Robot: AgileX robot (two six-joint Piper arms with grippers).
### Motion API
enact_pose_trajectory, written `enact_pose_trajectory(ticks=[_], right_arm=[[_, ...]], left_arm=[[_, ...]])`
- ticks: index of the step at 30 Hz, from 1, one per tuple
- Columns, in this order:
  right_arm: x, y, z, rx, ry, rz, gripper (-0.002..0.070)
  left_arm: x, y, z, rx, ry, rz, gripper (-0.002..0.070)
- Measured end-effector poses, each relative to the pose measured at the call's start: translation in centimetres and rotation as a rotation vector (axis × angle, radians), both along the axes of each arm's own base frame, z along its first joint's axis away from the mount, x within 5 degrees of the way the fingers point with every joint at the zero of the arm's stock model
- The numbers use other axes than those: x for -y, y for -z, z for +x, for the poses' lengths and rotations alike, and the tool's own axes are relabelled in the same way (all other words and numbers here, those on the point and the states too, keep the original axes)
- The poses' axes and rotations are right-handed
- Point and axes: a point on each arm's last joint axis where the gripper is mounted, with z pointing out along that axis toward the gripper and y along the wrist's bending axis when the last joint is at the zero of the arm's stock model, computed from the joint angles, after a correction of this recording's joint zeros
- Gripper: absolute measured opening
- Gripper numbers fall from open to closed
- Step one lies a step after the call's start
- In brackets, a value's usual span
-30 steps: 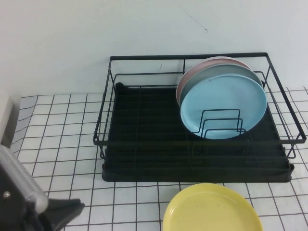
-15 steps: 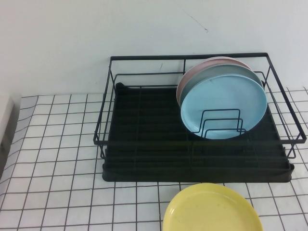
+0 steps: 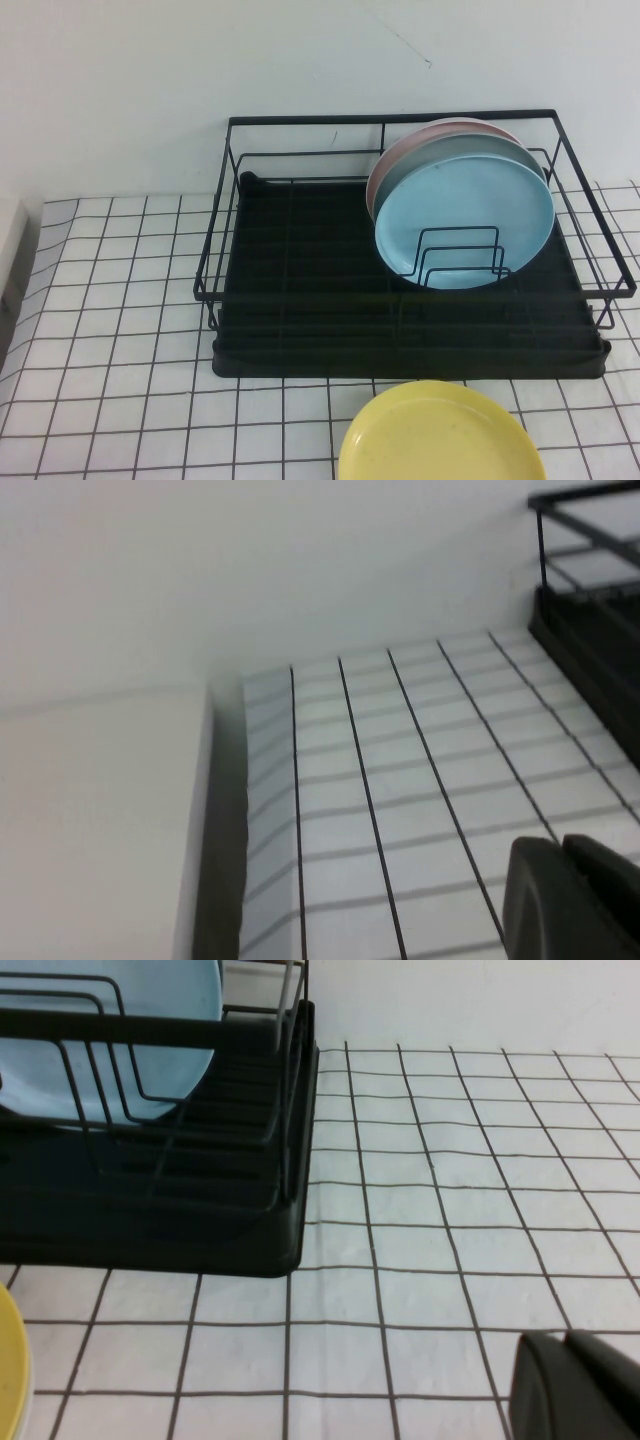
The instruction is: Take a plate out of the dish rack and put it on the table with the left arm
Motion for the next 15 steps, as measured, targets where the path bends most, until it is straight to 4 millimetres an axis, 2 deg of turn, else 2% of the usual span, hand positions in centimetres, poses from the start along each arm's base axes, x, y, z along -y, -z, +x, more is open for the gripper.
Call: enact_pose_trajectory(ticks=[5,15], right_arm=[[0.0,0.0,0.0,0.0,0.0,0.0,-0.0001],[0.0,0.0,0.0,0.0,0.0,0.0,-0.0001]], left_arm=[[0.1,1.3,-0.3,-0.147,0.013,0.015,-0.0002],[0.1,1.4,-0.3,-0.162,0.014,0.012,-0.0002]])
